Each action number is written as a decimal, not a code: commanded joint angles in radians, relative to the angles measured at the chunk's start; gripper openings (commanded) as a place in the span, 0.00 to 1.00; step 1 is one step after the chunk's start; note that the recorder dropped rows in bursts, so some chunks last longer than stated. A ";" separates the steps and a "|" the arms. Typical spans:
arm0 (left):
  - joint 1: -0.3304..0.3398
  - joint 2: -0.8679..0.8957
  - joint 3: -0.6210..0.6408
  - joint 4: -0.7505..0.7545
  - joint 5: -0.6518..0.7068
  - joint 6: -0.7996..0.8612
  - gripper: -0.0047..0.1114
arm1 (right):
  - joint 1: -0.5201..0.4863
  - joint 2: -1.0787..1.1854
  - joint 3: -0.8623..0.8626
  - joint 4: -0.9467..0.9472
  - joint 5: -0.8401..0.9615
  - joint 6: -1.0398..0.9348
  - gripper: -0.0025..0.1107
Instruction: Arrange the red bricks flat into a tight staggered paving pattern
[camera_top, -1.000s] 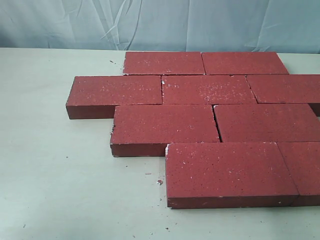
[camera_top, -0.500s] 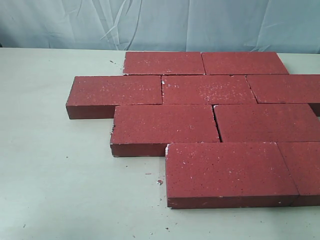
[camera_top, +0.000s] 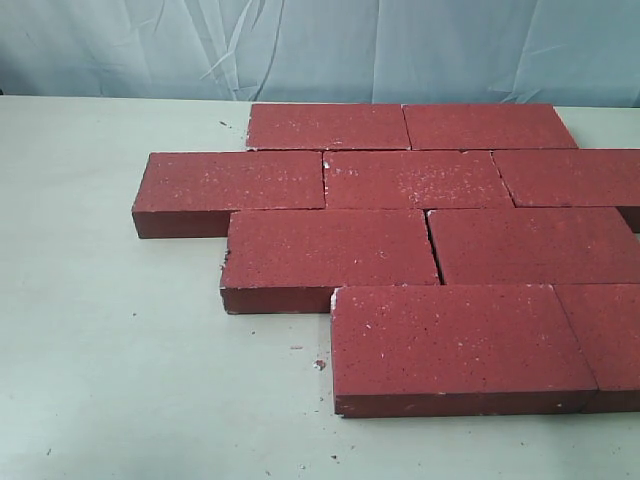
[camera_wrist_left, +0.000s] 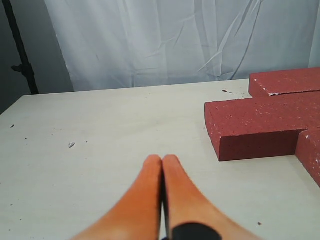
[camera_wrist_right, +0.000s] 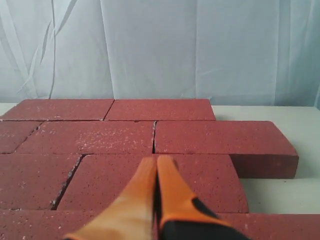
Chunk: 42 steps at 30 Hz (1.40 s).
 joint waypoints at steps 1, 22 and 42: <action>0.003 -0.005 0.005 -0.001 -0.004 -0.005 0.04 | -0.004 -0.007 0.005 -0.025 0.061 0.006 0.01; 0.003 -0.005 0.005 -0.001 -0.004 -0.005 0.04 | -0.004 -0.007 0.005 -0.031 0.107 0.008 0.01; 0.003 -0.005 0.005 -0.001 -0.006 -0.005 0.04 | -0.004 -0.007 0.005 -0.014 0.106 0.009 0.01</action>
